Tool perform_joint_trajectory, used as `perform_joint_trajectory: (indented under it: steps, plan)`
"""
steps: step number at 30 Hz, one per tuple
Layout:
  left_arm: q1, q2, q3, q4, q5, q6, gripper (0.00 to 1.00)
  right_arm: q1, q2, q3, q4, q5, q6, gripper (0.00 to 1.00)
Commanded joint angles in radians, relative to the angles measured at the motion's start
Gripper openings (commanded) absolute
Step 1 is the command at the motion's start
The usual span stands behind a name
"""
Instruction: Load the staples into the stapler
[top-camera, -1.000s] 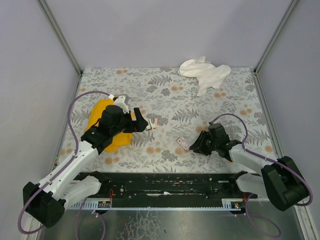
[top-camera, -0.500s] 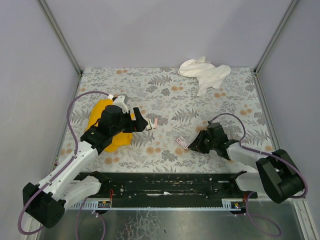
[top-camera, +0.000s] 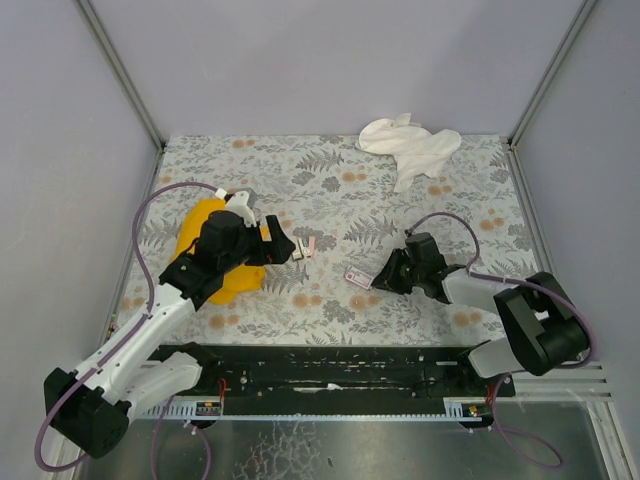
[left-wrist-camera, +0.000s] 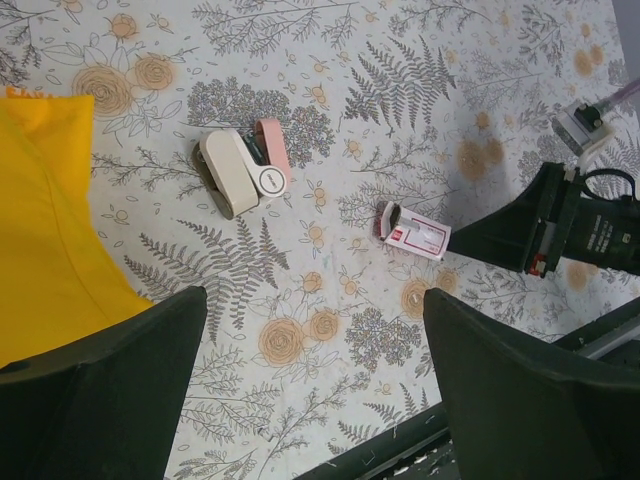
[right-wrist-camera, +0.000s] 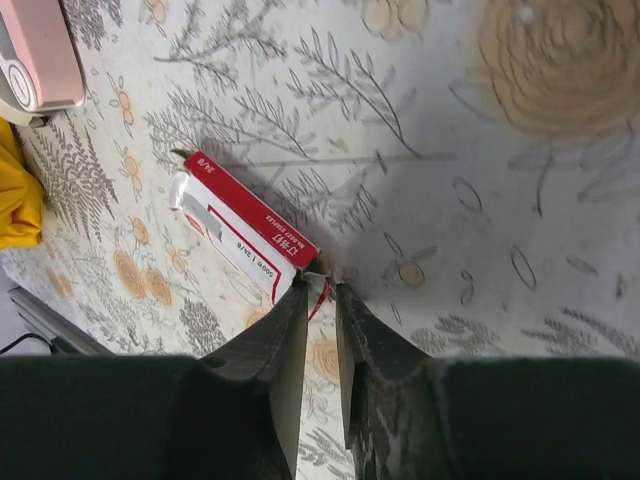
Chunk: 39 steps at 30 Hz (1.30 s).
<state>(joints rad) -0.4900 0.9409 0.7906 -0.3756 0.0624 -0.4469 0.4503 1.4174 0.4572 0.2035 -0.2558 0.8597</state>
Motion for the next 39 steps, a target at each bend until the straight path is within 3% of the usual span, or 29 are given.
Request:
perform_joint_trajectory:
  steps: [1, 10, 17, 23, 30, 39]
  plan:
    - [0.008, 0.020, 0.008, 0.040, 0.054, 0.040, 0.89, -0.011, 0.081, 0.075, -0.058, 0.038, -0.114, 0.25]
    - [0.007, 0.109, -0.001, 0.120, 0.167, 0.044, 0.89, -0.038, 0.275, 0.254, -0.077, -0.047, -0.203, 0.29]
    - [-0.023, 0.273, 0.044, 0.257, 0.233, 0.067, 0.89, -0.106, 0.266, 0.314, -0.140, -0.073, -0.251, 0.37]
    - [-0.077, 0.521, 0.165, 0.351, 0.225, 0.090, 0.89, -0.179, 0.118, 0.281, -0.240, -0.063, -0.298, 0.47]
    - [-0.146, 0.811, 0.362, 0.309, 0.199, 0.227, 0.87, -0.190, -0.106, 0.195, -0.333, -0.057, -0.303, 0.52]
    - [-0.186, 0.930, 0.382, 0.320, 0.233, 0.294, 0.86, -0.191, -0.323, 0.130, -0.435, -0.045, -0.292, 0.56]
